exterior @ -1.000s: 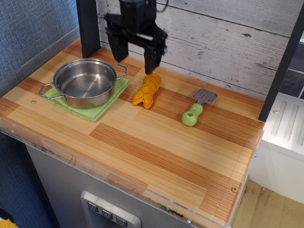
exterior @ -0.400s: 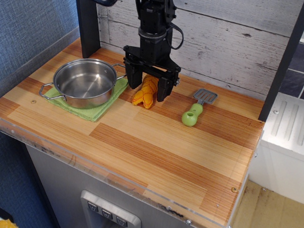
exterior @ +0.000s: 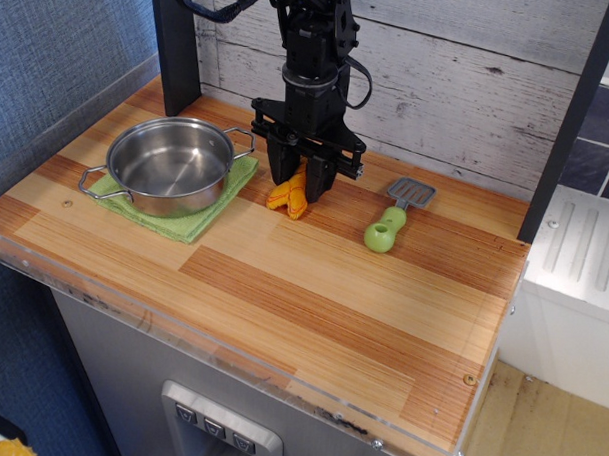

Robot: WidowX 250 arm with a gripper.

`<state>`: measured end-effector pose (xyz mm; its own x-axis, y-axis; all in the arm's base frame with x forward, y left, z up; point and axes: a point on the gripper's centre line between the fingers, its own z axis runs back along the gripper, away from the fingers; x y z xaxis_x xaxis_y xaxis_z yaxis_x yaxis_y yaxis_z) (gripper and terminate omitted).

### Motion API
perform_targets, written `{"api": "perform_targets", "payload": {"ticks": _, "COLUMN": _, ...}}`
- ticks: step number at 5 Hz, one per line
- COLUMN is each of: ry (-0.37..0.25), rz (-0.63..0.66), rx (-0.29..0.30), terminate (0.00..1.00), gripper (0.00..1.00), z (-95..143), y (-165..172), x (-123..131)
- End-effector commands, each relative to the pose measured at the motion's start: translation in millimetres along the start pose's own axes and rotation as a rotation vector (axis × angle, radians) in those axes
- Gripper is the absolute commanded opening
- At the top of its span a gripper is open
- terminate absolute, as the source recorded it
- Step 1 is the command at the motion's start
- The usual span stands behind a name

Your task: Place lobster tail inside of silver pot.

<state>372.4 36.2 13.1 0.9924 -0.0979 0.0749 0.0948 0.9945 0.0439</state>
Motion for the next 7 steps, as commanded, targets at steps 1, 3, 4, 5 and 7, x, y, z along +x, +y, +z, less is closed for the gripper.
{"api": "perform_targets", "payload": {"ticks": 1, "ry": -0.035, "rz": 0.023, "rx": 0.002, "terminate": 0.0, "gripper": 0.0, "z": 14, "y": 10, "x": -3}}
{"api": "perform_targets", "payload": {"ticks": 3, "ry": -0.114, "rz": 0.017, "rx": -0.017, "terminate": 0.0, "gripper": 0.0, "z": 53, "y": 8, "x": 0}}
{"api": "perform_targets", "payload": {"ticks": 4, "ry": -0.166, "rz": 0.023, "rx": -0.013, "terminate": 0.0, "gripper": 0.0, "z": 93, "y": 13, "x": -9}}
{"api": "perform_targets", "payload": {"ticks": 5, "ry": -0.198, "rz": 0.052, "rx": -0.028, "terminate": 0.0, "gripper": 0.0, "z": 119, "y": 29, "x": -22}}
{"api": "perform_targets", "payload": {"ticks": 7, "ry": -0.18, "rz": 0.127, "rx": 0.009, "terminate": 0.0, "gripper": 0.0, "z": 127, "y": 77, "x": -64}}
